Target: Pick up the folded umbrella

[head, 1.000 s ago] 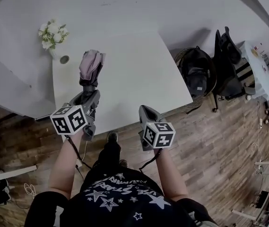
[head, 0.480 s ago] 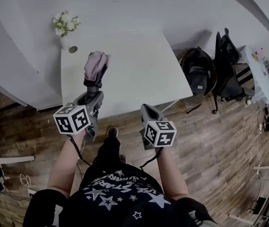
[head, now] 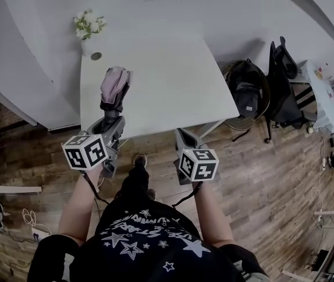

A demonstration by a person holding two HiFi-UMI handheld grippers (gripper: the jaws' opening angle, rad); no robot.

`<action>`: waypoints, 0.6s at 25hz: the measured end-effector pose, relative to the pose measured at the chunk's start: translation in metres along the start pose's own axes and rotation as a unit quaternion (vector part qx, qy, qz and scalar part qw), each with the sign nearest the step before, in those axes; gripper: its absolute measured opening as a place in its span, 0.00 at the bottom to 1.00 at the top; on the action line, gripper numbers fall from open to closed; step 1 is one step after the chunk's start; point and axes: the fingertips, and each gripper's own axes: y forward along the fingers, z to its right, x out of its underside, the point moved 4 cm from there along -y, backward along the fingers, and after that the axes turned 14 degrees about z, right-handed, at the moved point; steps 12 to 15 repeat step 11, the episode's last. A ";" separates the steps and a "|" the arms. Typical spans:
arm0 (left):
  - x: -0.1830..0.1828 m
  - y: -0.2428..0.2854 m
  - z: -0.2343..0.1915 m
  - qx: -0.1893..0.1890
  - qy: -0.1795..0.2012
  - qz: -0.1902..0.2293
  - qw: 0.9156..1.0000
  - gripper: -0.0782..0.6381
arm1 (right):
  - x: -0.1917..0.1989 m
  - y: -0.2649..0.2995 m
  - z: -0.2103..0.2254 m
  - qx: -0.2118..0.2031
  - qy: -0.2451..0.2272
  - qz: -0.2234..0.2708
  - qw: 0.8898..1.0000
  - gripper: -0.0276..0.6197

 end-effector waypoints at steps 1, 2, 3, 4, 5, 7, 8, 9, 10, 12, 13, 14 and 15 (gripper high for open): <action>0.000 -0.002 0.001 0.000 0.001 0.001 1.000 0.37 | 0.001 0.000 0.000 0.000 0.001 0.001 1.000 0.07; 0.000 -0.004 0.001 0.000 0.002 0.001 1.000 0.37 | 0.001 0.001 0.000 -0.001 0.002 0.001 1.000 0.07; 0.001 -0.005 0.000 0.000 0.002 0.001 1.000 0.37 | 0.002 0.002 0.000 -0.002 0.003 0.002 1.000 0.07; 0.001 -0.006 -0.001 -0.002 0.002 0.001 1.000 0.37 | 0.004 0.003 -0.001 -0.003 0.005 0.001 1.000 0.07; 0.002 -0.007 -0.002 -0.003 0.001 0.000 1.000 0.37 | 0.005 0.005 -0.002 -0.004 0.006 0.000 1.000 0.07; 0.003 -0.008 0.000 -0.002 0.002 -0.001 1.000 0.37 | 0.006 0.005 -0.004 -0.007 0.008 -0.001 1.000 0.07; 0.004 -0.008 0.002 0.000 0.003 -0.002 1.000 0.37 | 0.006 0.005 -0.004 -0.009 0.009 -0.002 1.000 0.07; 0.005 -0.007 0.005 0.002 0.004 -0.003 1.000 0.37 | 0.006 0.004 -0.003 -0.010 0.010 -0.002 1.000 0.07; 0.006 -0.007 0.008 0.005 0.006 -0.005 1.000 0.37 | 0.005 0.003 -0.002 -0.011 0.010 -0.002 1.000 0.07; 0.007 -0.007 0.012 0.007 0.007 -0.006 1.000 0.37 | 0.005 0.001 -0.001 -0.012 0.011 -0.001 1.000 0.07; 0.007 -0.007 0.012 0.007 0.007 -0.006 1.000 0.37 | 0.005 0.001 -0.001 -0.012 0.011 -0.001 1.000 0.07; 0.007 -0.007 0.012 0.007 0.007 -0.006 1.000 0.37 | 0.005 0.001 -0.001 -0.012 0.011 -0.001 1.000 0.07; 0.007 -0.007 0.012 0.007 0.007 -0.006 1.000 0.37 | 0.005 0.001 -0.001 -0.012 0.011 -0.001 1.000 0.07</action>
